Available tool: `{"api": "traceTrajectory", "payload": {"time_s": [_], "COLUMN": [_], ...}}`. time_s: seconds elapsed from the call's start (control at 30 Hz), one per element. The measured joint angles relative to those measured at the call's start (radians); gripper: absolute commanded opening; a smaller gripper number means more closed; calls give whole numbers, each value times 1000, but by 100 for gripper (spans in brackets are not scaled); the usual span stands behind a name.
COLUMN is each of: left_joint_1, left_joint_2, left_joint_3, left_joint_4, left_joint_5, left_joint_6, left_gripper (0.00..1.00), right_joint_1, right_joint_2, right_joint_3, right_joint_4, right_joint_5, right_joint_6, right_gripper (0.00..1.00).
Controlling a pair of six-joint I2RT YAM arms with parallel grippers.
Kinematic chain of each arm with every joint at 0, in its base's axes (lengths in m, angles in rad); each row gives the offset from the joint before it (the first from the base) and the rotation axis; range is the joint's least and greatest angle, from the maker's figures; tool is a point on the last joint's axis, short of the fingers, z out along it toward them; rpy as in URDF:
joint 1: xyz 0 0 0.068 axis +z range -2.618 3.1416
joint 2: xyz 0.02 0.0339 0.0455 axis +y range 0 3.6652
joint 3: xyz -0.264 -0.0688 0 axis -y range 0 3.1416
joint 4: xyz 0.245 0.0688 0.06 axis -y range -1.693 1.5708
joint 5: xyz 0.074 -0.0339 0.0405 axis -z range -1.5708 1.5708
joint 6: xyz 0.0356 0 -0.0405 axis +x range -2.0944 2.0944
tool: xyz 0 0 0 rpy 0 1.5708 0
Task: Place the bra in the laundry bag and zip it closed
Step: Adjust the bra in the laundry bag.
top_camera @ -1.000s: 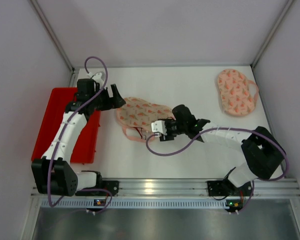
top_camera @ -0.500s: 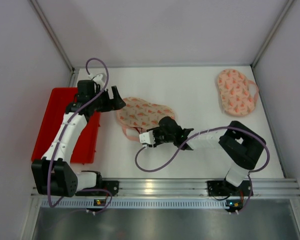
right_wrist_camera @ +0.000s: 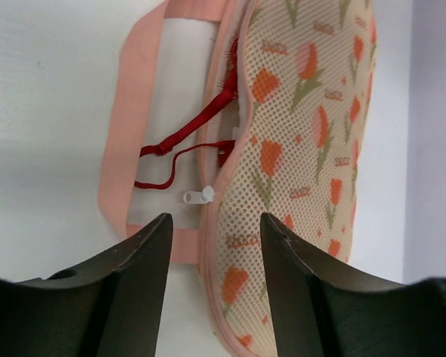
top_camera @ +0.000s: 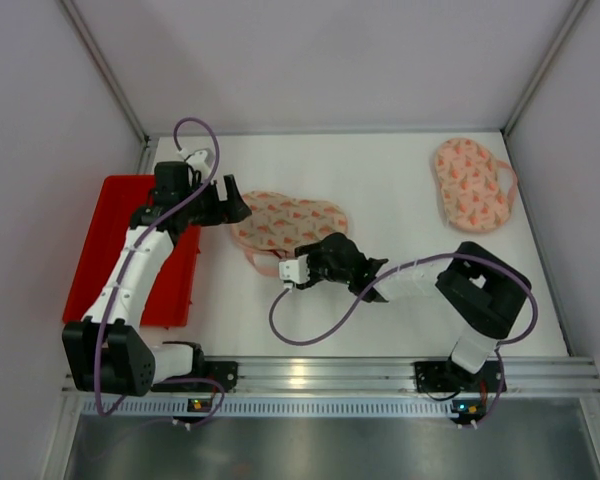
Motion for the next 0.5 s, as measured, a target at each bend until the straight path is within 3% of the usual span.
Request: {"api": "traceTrajectory", "payload": {"time_s": [0.3, 0.4, 0.5], "left_joint_1": [0, 0, 0], "left_joint_2": [0, 0, 0], "left_joint_3": [0, 0, 0], "left_joint_4": [-1, -2, -2], "left_joint_5": [3, 2, 2], "left_joint_6": [1, 7, 19], "left_gripper": [98, 98, 98], "right_joint_1": [-18, -31, -42], "right_joint_2": [-29, 25, 78], "right_joint_3": [-19, -15, -10], "right_joint_4": [41, 48, 59], "right_joint_5": [-21, -26, -26], "right_joint_6": [-60, -79, -101], "right_gripper": [61, 62, 56]}}
